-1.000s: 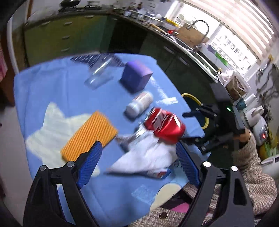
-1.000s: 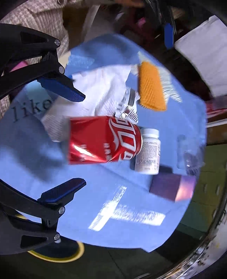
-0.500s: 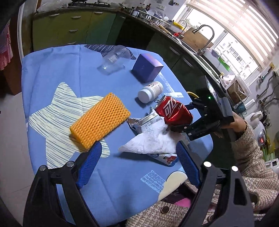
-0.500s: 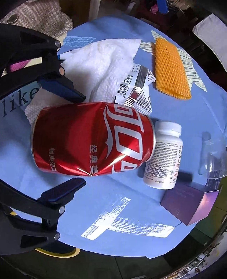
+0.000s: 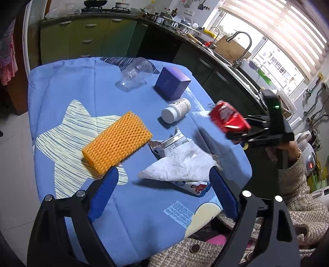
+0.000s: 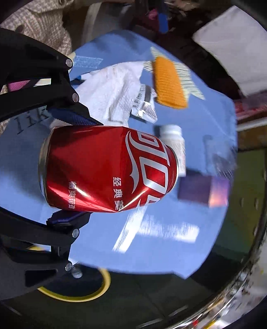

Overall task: Collect trash
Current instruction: 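Carry the cola can over the bin and open the right tool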

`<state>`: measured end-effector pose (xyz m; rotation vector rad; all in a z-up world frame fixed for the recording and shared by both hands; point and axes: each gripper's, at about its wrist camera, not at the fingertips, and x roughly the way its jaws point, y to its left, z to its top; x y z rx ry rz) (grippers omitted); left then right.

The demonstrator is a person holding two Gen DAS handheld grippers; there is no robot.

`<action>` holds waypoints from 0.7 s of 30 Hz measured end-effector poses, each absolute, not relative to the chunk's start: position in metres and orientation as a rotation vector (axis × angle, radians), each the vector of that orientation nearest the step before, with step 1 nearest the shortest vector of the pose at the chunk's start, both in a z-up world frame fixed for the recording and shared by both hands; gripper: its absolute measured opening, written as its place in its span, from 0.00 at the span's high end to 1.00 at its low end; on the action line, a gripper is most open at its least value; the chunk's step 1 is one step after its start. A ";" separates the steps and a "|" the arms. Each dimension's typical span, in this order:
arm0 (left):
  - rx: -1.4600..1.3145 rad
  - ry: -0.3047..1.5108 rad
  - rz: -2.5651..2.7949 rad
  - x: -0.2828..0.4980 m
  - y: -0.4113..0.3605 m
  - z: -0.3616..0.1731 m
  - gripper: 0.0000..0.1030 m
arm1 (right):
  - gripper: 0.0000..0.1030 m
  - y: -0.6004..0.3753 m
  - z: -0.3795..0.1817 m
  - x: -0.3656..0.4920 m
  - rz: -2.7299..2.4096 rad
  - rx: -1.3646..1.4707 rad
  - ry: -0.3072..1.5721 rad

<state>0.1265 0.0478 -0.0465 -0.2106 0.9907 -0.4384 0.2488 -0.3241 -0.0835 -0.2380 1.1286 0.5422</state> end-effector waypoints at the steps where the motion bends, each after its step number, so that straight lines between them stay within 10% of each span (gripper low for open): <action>1: -0.217 0.980 -0.442 0.125 0.047 -0.046 0.17 | 0.34 -0.339 -0.077 0.247 0.519 -0.215 1.118; 21: -0.230 0.933 -0.408 0.135 0.031 -0.054 0.13 | 0.32 -0.593 -0.183 0.334 -0.045 0.204 1.284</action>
